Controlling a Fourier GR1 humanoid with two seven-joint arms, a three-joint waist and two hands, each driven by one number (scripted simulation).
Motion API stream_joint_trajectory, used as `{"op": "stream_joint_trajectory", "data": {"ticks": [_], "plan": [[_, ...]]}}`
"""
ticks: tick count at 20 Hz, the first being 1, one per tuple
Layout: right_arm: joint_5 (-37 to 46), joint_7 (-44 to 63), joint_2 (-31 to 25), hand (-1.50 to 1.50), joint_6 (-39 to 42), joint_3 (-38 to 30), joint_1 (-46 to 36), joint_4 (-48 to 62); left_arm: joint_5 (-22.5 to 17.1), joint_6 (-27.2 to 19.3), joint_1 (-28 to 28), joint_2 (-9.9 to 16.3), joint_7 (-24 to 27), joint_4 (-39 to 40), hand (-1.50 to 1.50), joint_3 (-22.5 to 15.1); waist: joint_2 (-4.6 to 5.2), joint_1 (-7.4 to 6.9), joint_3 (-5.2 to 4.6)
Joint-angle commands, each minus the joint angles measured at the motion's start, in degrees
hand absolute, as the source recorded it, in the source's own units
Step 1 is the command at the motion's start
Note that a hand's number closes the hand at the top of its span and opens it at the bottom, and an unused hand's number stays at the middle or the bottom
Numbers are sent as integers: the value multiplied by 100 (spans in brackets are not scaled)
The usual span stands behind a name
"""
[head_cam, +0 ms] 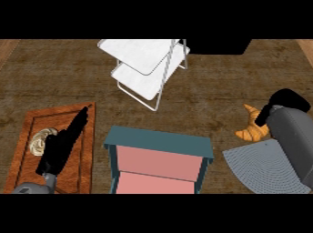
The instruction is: Pick the sweet potato from the placemat and place it in the tiered shelf
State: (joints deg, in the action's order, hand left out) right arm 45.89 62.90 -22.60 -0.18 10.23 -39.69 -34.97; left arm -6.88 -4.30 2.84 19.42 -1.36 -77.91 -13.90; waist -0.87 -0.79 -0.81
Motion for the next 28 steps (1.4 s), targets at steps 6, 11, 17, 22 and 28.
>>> {"op": "stream_joint_trajectory", "data": {"ticks": [6,11,17,22,28], "plan": [[870,872,138,150,-357,183,-238,274,-170,406,-76,138,-40,36,0,250,99,-2,79],[529,-2892,445,150,465,935,-418,-695,26,172,58,-120,-110,-91,0,-5,125,-243,107],[-173,-5922,300,150,1029,1240,-757,-1700,66,182,-74,-54,-5,-13,0,18,72,-149,103],[-856,-7851,-996,150,1231,551,-988,-2245,-22,199,-72,130,-56,-3,0,285,68,123,91],[-2130,-7975,-934,150,1865,-729,-1621,-2031,38,172,-228,3,-143,-218,0,168,69,27,85]]}}
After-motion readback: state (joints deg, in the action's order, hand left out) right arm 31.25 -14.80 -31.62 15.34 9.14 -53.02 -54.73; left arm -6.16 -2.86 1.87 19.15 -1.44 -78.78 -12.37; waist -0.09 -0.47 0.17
